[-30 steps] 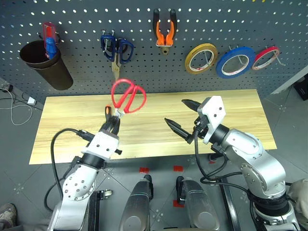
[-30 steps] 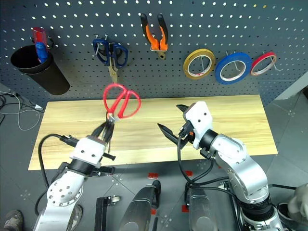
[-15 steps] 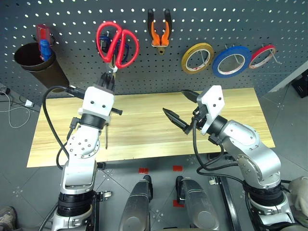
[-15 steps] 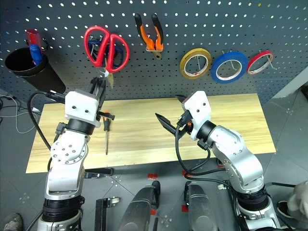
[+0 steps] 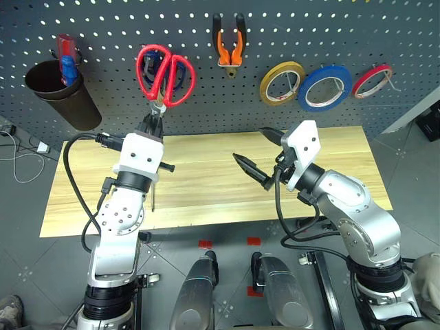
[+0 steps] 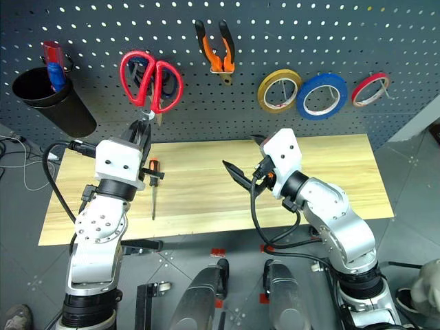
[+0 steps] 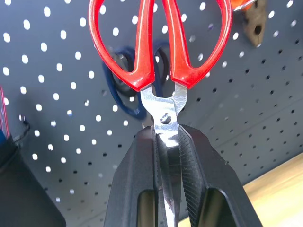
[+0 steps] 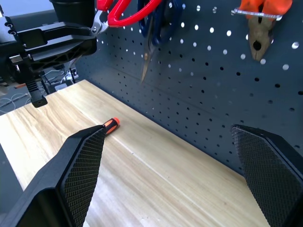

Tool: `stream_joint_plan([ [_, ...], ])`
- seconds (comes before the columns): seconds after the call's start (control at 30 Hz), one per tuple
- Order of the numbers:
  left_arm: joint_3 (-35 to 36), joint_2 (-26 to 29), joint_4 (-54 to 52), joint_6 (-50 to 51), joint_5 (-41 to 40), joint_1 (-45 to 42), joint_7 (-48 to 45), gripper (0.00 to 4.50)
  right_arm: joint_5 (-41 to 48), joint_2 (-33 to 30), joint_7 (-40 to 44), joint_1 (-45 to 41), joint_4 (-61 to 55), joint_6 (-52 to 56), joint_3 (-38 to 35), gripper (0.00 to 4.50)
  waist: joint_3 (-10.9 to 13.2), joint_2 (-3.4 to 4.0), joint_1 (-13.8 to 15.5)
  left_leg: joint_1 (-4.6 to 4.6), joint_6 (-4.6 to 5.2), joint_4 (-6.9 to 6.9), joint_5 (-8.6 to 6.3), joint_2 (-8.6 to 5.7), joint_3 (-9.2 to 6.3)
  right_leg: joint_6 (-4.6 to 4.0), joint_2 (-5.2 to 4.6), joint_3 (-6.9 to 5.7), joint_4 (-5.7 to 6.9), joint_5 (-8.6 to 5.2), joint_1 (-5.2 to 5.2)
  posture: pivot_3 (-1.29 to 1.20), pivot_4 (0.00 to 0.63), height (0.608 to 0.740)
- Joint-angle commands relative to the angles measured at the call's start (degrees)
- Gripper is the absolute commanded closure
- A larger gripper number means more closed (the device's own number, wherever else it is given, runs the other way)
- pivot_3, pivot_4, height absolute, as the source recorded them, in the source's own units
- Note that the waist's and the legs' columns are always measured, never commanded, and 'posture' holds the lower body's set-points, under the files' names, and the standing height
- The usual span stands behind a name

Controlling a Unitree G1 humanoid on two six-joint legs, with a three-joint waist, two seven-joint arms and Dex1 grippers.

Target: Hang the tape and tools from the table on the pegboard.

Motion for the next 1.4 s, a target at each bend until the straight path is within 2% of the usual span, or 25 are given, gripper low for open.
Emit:
stream_joint_plan([
  [0.03, -1.2, -0.8, -7.2, -0.6, 1.1, 4.5, -0.3, 4.15, 0.0, 0.3, -0.4, -0.1, -1.5, -1.4, -0.8, 0.00, 0.0, 0.00, 0.0, 0.00, -0.01, 0.00, 0.00, 0.00, 0.01, 0.00, 0.00, 0.02, 0.00, 0.00, 0.00, -0.06, 0.370, 0.740],
  [0.2, 0.4, -2.2, -9.5, 2.6, 1.7, 6.1, 0.6, 4.15, 0.2, 0.6, -0.6, -0.1, -1.2, -1.7, -0.6, 0.00, 0.0, 0.00, 0.1, 0.00, 0.00, 0.01, 0.00, 0.02, -0.03, 0.00, 0.01, -0.01, 0.03, 0.00, 0.00, -0.05, 0.367, 0.740],
  [0.4, 2.8, -1.4, -4.2, 3.8, 0.3, 1.1, 0.6, 4.15, 0.0, 1.4, -0.3, -1.7, 0.0, -2.2, 0.1, 0.00, 0.0, 0.00, 0.2, 0.00, 0.02, 0.16, 0.00, 0.02, -0.02, 0.00, 0.03, -0.03, 0.06, 0.00, 0.04, -0.05, 0.363, 0.740],
  [0.83, -1.2, -1.0, 11.7, -2.9, 0.2, -6.5, -0.5, 4.15, 0.4, 4.9, -0.9, -8.2, 0.1, -1.5, 1.0, 0.00, 0.0, 0.00, 0.1, 0.01, -0.13, 0.17, 0.08, 0.02, -0.04, -0.01, 0.03, -0.04, 0.14, 0.02, 0.02, -0.07, 0.356, 0.740],
  [0.9, -1.7, -1.5, 13.2, -0.8, -0.6, -6.1, -1.5, 4.15, 0.3, 5.1, -1.0, -8.0, -0.1, -1.5, 1.3, 0.00, 0.0, 0.00, 0.2, 0.01, -0.15, 0.17, 0.09, 0.01, -0.03, -0.02, 0.01, -0.04, 0.12, 0.02, 0.03, -0.07, 0.356, 0.740],
  [0.97, -1.4, -2.5, 13.8, 1.2, -2.7, -4.8, -2.5, 3.40, 0.1, 5.4, -1.3, -7.6, -0.3, -1.4, 1.6, 0.00, 0.0, 0.00, 0.1, 0.01, -0.17, 0.17, 0.10, 0.00, -0.03, -0.02, 0.00, -0.03, 0.11, 0.02, 0.04, -0.08, 0.358, 0.740],
  [1.07, -2.4, -2.2, 14.6, 3.2, -3.4, -2.0, -4.4, 2.58, 0.0, 6.0, -2.2, -6.5, -1.0, -0.4, 2.7, 0.00, 0.0, 0.00, 0.0, 0.01, -0.18, 0.17, 0.11, 0.00, -0.02, -0.02, 0.00, -0.02, 0.11, 0.02, 0.03, -0.08, 0.356, 0.740],
  [1.13, -2.5, -2.9, 15.3, 8.7, -4.6, 0.0, -5.2, 1.97, 0.2, 6.8, -3.3, -5.8, -1.5, 0.8, 3.5, 0.00, 0.0, 0.00, -0.1, 0.01, -0.19, 0.16, 0.11, 0.01, -0.03, -0.02, 0.01, -0.01, 0.12, 0.02, 0.01, -0.08, 0.353, 0.740],
  [1.27, 3.1, -4.2, 18.5, 18.7, -10.7, 2.2, -6.0, 0.73, 0.3, 8.3, -7.1, -5.0, -3.0, 10.2, 7.2, 0.00, 0.0, 0.01, -0.3, 0.03, -0.15, 0.16, 0.09, 0.02, -0.03, -0.02, 0.02, 0.01, 0.16, 0.02, 0.01, -0.08, 0.363, 0.740],
  [1.4, 9.2, -1.2, 24.1, 24.6, -14.9, -2.2, -6.2, 0.73, 1.9, 10.7, -9.6, -5.4, -5.0, 17.9, 8.1, 0.00, 0.0, 0.00, -0.3, 0.02, -0.05, 0.21, 0.03, 0.04, -0.04, -0.03, 0.02, 0.01, 0.51, 0.01, -0.17, -0.08, 0.378, 0.740],
])
